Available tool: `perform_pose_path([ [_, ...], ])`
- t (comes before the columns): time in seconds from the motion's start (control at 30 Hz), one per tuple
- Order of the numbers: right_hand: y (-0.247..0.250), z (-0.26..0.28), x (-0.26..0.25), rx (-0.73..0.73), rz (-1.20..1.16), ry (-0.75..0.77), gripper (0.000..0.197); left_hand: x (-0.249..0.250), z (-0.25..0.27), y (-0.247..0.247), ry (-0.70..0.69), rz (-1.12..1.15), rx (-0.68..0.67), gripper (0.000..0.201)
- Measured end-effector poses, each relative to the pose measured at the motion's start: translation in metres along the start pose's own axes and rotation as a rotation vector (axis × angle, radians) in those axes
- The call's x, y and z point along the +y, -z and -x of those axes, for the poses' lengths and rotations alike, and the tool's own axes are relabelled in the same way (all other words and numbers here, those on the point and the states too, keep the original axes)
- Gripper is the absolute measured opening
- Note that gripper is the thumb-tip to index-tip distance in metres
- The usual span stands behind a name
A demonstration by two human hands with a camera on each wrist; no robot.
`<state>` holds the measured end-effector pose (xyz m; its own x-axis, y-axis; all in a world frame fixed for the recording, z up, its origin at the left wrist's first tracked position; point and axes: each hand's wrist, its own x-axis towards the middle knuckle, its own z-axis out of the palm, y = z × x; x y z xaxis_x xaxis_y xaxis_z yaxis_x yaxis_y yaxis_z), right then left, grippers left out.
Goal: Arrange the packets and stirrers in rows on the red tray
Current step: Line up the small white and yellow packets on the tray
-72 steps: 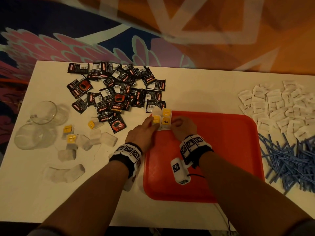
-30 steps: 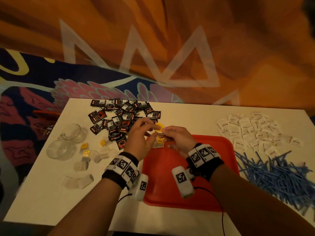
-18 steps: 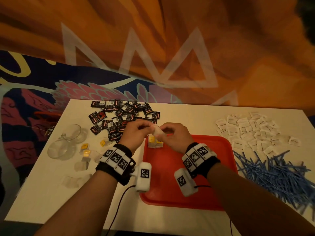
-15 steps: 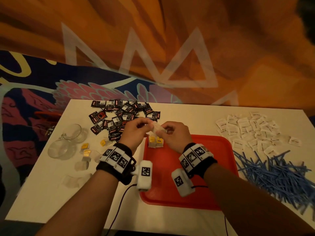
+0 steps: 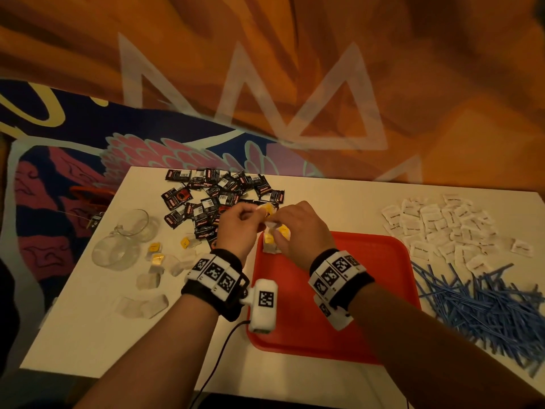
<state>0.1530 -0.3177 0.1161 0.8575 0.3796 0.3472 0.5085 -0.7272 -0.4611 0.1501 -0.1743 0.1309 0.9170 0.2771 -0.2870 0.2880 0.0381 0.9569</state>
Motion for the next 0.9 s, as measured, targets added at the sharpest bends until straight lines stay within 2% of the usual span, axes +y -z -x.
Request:
perform_pose_path([
  [0.07,0.001,0.002,0.002,-0.04,-0.168,-0.131,0.011,-0.002,-0.003,0.006,-0.026,-0.032,-0.027,0.012],
  [0.13,0.002,0.0,0.008,-0.018,-0.382,-0.358,0.008,-0.003,-0.005,0.01,-0.036,-0.056,-0.063,0.014],
  [0.2,0.004,-0.004,0.013,-0.057,-0.587,-0.545,0.011,-0.003,-0.004,0.012,-0.042,-0.049,-0.119,0.014],
  [0.27,0.003,-0.006,0.014,-0.159,-0.782,-0.636,0.016,-0.003,-0.003,0.012,-0.051,-0.049,-0.158,0.015],
  [0.33,-0.001,-0.006,0.013,-0.2,-0.834,-0.643,0.012,-0.005,-0.005,0.011,-0.041,-0.055,-0.154,0.016],
  [0.47,-0.015,-0.003,0.013,-0.186,-0.792,-0.683,0.01,-0.019,-0.014,0.014,-0.008,-0.093,-0.128,0.017],
  [0.67,-0.046,0.007,0.013,-0.274,-0.797,-0.791,0.008,-0.053,-0.027,0.025,0.036,-0.245,-0.078,0.017],
  [0.77,-0.07,0.013,0.023,-0.307,-0.664,-0.903,0.008,-0.07,-0.033,0.033,0.104,-0.269,-0.038,0.02],
  [0.9,-0.099,0.025,0.039,-0.412,-0.471,-1.02,0.021,-0.091,-0.04,0.05,0.226,-0.235,0.019,0.019],
])
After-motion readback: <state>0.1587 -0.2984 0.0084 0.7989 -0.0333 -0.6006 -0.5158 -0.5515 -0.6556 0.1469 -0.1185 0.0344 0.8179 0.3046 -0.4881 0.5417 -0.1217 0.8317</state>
